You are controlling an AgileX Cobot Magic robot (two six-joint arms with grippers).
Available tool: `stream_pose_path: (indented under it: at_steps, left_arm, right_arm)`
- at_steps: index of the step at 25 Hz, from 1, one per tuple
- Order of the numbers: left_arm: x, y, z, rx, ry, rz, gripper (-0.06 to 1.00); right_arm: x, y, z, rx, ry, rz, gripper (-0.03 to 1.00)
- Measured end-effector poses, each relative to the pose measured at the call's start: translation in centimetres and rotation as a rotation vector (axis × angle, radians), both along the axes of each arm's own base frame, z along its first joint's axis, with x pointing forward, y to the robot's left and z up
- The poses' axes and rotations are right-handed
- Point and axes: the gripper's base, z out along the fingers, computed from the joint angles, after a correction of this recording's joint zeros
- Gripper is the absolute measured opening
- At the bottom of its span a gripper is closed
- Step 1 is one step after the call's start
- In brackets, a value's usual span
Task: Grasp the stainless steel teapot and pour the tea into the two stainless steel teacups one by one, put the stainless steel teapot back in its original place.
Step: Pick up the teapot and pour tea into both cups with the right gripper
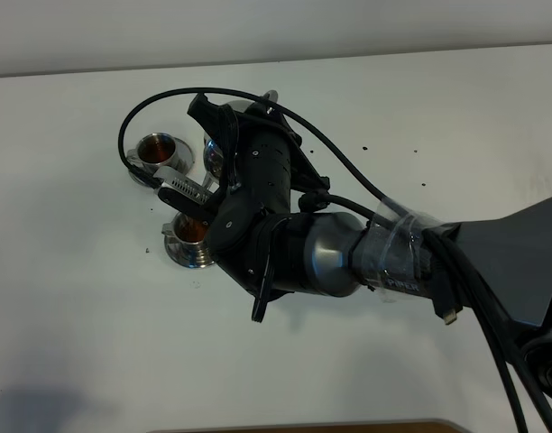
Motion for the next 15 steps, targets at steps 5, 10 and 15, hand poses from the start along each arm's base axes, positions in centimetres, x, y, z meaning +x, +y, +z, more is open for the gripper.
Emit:
stream_pose_path:
  at_steps: [5, 10, 15]
  left_arm:
    - [0.0, 0.0, 0.0, 0.0, 0.0, 0.0, 0.45]
    - [0.0, 0.0, 0.0, 0.0, 0.0, 0.0, 0.45]
    - [0.0, 0.0, 0.0, 0.0, 0.0, 0.0, 0.45]
  right_arm:
    - [0.03, 0.0, 0.11, -0.028, -0.018, 0.008, 0.19]
    - [0.07, 0.06, 0.27, -0.046, -0.039, 0.019, 0.19]
    - [0.1, 0.18, 0.47, -0.057, -0.065, 0.036, 0.19]
